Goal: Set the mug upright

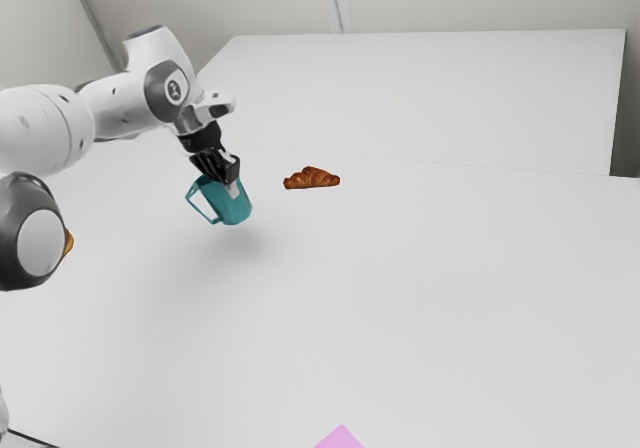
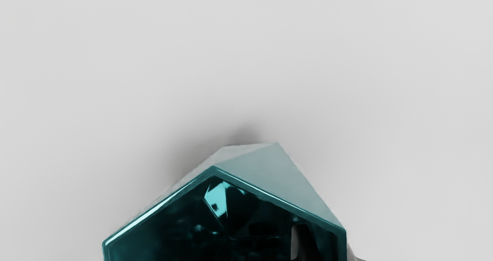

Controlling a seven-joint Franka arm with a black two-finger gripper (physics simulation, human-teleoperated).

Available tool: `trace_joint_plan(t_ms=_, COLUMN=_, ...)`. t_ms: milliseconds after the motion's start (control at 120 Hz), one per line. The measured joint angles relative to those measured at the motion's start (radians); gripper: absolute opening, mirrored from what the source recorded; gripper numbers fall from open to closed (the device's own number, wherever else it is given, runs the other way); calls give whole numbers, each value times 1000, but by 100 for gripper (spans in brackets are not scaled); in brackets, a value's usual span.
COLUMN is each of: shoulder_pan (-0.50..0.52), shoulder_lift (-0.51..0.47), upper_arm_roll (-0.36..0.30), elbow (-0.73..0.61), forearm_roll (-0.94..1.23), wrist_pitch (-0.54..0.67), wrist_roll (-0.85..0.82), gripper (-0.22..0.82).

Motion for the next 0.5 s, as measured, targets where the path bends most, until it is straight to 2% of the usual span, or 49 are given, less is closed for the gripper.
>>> trace_joint_plan(t_ms=375, shoulder_pan=-30, shoulder_lift=56, upper_arm_roll=0, elbow=-19, forearm_roll=34, wrist_pitch=-22, wrist_roll=-162, gripper=-16)
trace_joint_plan(t_ms=500, shoulder_pan=-40, shoulder_lift=48, upper_arm_roll=0, elbow=-42, forearm_roll=35, wrist_pitch=-18, wrist_roll=-202, gripper=-16)
